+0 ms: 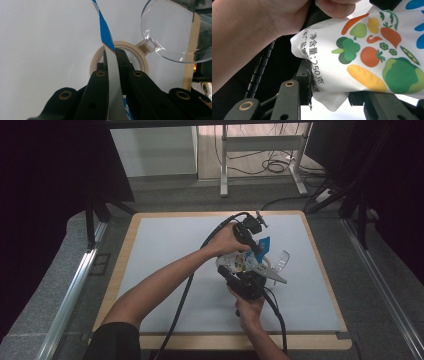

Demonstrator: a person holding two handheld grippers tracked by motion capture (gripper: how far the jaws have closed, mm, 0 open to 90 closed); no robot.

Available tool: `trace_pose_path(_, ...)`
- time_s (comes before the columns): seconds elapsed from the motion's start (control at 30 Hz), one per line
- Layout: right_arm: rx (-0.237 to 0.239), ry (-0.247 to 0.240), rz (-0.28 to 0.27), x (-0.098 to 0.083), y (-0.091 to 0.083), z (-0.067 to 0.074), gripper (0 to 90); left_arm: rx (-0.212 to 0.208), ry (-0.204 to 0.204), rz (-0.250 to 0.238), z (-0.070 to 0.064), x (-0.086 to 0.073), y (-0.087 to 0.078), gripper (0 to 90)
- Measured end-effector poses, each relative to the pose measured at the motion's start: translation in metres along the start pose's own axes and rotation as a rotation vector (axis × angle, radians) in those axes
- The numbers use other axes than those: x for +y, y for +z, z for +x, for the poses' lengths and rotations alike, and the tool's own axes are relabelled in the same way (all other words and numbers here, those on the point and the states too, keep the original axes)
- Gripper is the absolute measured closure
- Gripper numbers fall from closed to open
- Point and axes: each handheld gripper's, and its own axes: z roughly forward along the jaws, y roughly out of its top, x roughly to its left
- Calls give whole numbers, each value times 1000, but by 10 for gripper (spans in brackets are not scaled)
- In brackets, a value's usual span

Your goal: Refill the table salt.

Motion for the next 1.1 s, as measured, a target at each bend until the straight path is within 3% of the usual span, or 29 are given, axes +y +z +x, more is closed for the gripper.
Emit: trace_pose_path(1.1, -17, 2, -20, -5, 0, 2, 623, -2, 7, 1, 0, -1, 0, 896)
